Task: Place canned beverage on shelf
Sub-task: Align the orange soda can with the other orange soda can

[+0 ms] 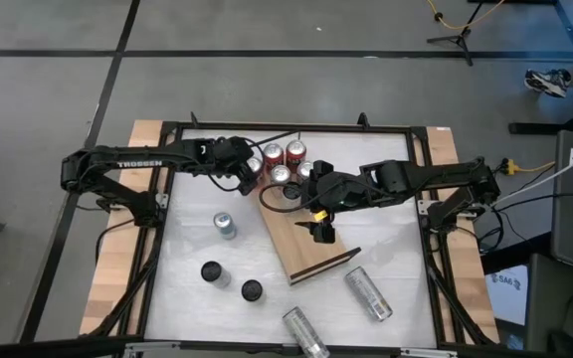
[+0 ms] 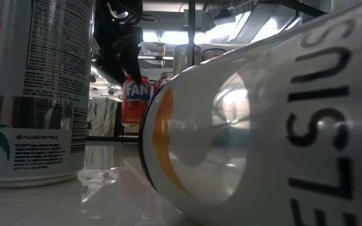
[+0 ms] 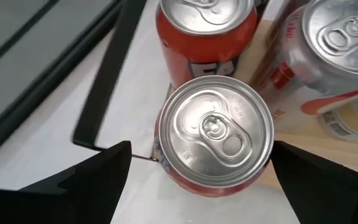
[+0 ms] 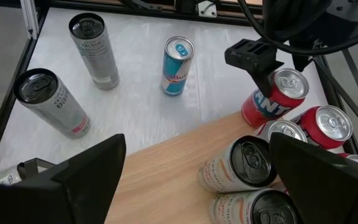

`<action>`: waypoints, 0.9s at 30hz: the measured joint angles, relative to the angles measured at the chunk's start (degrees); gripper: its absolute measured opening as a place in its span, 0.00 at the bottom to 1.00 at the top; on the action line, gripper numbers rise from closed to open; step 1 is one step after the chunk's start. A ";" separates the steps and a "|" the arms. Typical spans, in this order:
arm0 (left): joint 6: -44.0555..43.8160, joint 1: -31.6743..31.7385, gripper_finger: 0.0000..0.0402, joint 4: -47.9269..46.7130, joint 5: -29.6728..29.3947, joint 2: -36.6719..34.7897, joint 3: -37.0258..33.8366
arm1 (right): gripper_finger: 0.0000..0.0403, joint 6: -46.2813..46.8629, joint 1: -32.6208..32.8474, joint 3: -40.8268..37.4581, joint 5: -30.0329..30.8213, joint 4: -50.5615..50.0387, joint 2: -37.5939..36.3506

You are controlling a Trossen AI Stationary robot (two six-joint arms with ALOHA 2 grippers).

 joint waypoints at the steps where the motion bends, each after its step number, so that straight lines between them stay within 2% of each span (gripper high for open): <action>1: 0.17 0.00 0.94 -0.01 -0.52 0.00 0.00 | 0.97 0.00 0.00 0.00 0.00 0.00 0.00; 6: 0.22 -0.04 0.94 -0.02 -1.87 0.00 0.00 | 0.97 0.00 0.00 0.00 0.00 0.00 0.00; 15: 0.00 0.00 0.94 1.40 -0.82 0.00 0.00 | 0.97 0.00 -0.02 0.00 0.00 0.00 0.00; 27: -7.28 0.00 0.94 1.32 0.02 0.31 0.00 | 0.97 0.00 0.00 0.00 0.00 0.00 -0.04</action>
